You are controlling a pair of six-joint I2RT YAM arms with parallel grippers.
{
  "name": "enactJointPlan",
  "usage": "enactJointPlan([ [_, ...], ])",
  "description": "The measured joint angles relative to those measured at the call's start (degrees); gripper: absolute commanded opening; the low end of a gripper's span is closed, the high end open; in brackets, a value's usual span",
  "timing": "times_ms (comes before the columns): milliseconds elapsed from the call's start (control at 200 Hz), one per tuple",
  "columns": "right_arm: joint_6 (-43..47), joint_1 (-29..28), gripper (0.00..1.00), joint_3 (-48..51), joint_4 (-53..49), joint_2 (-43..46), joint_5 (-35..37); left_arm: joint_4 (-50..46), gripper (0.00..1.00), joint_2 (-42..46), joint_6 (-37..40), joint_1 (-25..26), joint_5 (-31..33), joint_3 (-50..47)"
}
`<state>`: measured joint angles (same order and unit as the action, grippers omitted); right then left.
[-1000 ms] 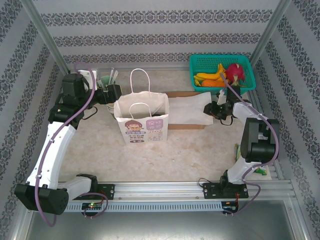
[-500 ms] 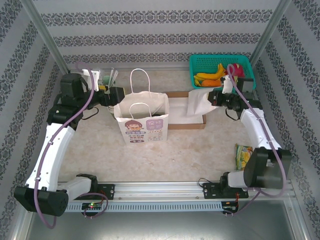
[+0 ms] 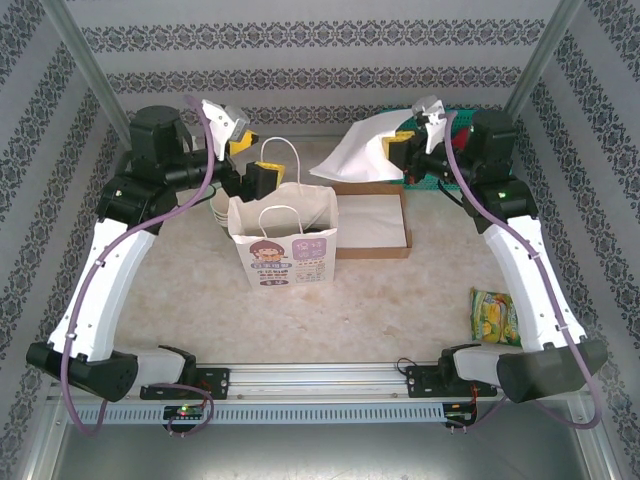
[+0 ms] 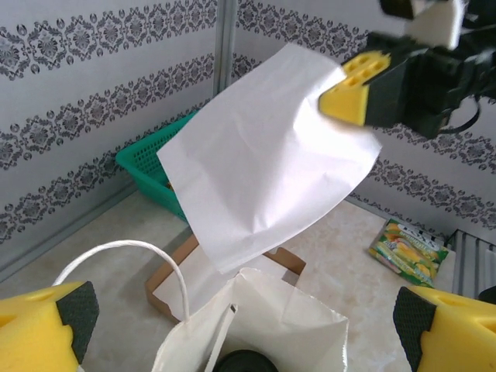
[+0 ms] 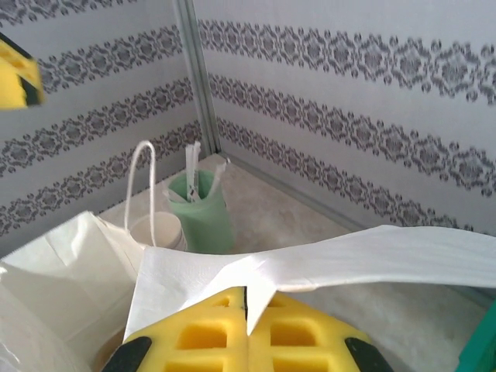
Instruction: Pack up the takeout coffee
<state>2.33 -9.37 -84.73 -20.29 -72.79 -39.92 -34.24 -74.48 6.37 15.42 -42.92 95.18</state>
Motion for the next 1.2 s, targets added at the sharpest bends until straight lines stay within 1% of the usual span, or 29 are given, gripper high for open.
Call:
enactJointPlan([
  [100, -1.6, -0.2, 0.0, -1.3, 0.9, 0.2, 0.1, 0.1, 1.0, -0.5, -0.5, 0.2, 2.8, 0.0],
  [225, -1.7, -1.5, 0.0, -1.3, 0.9, 0.4, -0.9, -0.1, 1.0, -1.7, -3.6, 0.4, 6.8, 1.3],
  [345, -0.9, -5.3, 0.0, -1.2, 1.4, 0.7, -1.7, -2.1, 1.0, -4.1, -10.1, 0.4, 11.6, 5.3],
  [460, 0.9, -9.7, 0.0, -0.9, 2.5, 1.3, -1.5, -4.4, 1.0, -6.0, -17.3, 0.4, 11.9, 7.5],
  [540, 1.8, -11.8, 0.0, -0.9, 3.9, 1.5, -1.3, -6.5, 1.0, -6.4, -21.6, 0.4, 11.2, 7.4],
  [630, 2.2, -12.3, 0.0, -0.6, 6.1, 1.5, -0.8, -6.8, 1.0, -6.1, -26.0, 0.2, 9.3, 5.8],
  [744, 2.2, -12.6, 0.0, -0.6, 8.3, 1.5, -0.7, -6.1, 1.0, -4.8, -31.5, -0.5, 4.6, 2.0],
  [899, 2.2, -14.2, 0.0, -0.6, 11.7, 1.4, -0.7, -5.3, 1.0, -4.8, -37.2, -1.5, -1.4, 1.3],
  [1059, 1.9, -15.9, 0.0, -0.4, 17.0, 0.9, -1.7, 0.9, 1.0, -4.3, -45.0, -3.5, -7.5, -2.5],
  [1204, 0.7, -16.7, 0.0, 0.5, 21.2, 0.2, -2.9, 6.3, 1.0, -4.2, -50.8, -4.0, -10.4, -6.6],
])
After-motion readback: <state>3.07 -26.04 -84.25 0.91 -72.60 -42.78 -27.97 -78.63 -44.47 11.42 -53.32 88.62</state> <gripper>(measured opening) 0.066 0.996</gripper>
